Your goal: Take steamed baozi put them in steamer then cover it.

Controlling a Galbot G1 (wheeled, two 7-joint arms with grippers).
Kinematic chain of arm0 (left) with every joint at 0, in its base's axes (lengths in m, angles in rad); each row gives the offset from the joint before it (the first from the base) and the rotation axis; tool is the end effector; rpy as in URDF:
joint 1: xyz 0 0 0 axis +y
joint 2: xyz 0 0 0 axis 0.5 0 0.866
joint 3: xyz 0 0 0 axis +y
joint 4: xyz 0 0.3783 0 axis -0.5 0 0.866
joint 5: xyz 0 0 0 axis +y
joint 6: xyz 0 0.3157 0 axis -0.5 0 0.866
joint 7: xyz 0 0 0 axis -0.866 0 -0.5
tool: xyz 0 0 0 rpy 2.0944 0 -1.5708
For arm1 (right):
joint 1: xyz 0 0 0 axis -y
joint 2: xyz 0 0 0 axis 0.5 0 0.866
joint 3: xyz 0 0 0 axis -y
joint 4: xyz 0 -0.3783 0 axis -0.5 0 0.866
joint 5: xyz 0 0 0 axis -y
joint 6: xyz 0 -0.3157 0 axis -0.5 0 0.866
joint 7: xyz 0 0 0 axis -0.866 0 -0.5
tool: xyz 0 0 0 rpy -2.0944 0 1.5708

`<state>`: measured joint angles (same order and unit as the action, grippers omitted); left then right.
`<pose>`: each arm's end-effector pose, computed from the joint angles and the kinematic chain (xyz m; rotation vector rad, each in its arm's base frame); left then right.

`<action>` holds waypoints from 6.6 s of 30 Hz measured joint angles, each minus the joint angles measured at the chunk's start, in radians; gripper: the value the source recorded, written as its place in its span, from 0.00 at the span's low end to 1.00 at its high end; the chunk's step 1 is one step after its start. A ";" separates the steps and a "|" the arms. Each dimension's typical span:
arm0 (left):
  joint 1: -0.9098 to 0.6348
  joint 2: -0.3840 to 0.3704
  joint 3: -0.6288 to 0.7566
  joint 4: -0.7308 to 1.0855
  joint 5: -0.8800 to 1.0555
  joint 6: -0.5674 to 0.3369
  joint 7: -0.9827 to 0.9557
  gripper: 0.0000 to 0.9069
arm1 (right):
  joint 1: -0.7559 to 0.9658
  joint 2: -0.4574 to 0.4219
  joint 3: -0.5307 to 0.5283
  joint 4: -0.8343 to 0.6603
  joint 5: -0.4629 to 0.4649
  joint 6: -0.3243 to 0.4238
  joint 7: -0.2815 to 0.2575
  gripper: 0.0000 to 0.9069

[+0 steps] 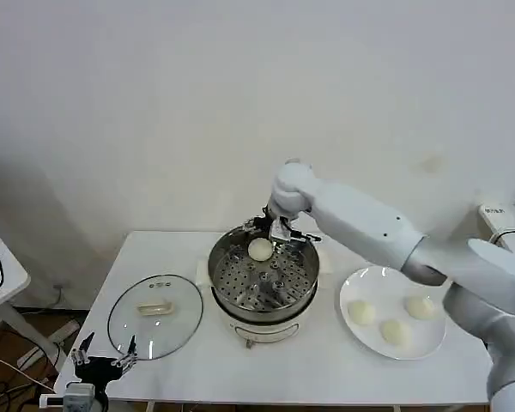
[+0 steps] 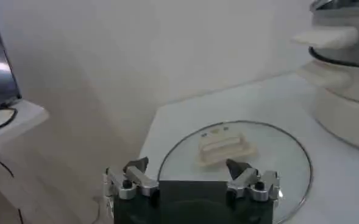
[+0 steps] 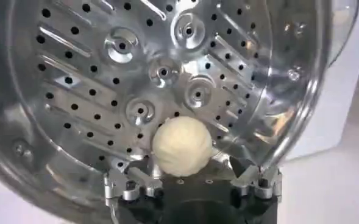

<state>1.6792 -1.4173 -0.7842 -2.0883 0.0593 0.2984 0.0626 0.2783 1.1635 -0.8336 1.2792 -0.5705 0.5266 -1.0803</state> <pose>0.0906 0.1038 -0.3250 0.1659 -2.7057 -0.4075 0.5469 0.0855 -0.0708 -1.7194 0.4869 -2.4126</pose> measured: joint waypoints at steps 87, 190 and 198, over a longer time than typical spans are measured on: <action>0.010 0.027 0.015 -0.076 -0.007 0.005 0.008 1.00 | -0.492 -0.413 0.254 0.043 0.311 -0.967 -0.091 1.00; -0.006 -0.029 0.010 -0.133 -0.028 0.002 -0.030 1.00 | 0.060 0.194 -0.175 -0.180 0.801 -1.168 -0.078 0.71; -0.013 -0.024 0.011 -0.125 -0.030 0.002 -0.029 1.00 | 0.052 0.201 -0.191 -0.183 0.787 -1.169 -0.073 0.71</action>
<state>1.6660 -1.4411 -0.7729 -2.2134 0.0294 0.3008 0.0335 0.3302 1.3644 -1.0250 1.0959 0.2161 -0.6422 -1.1530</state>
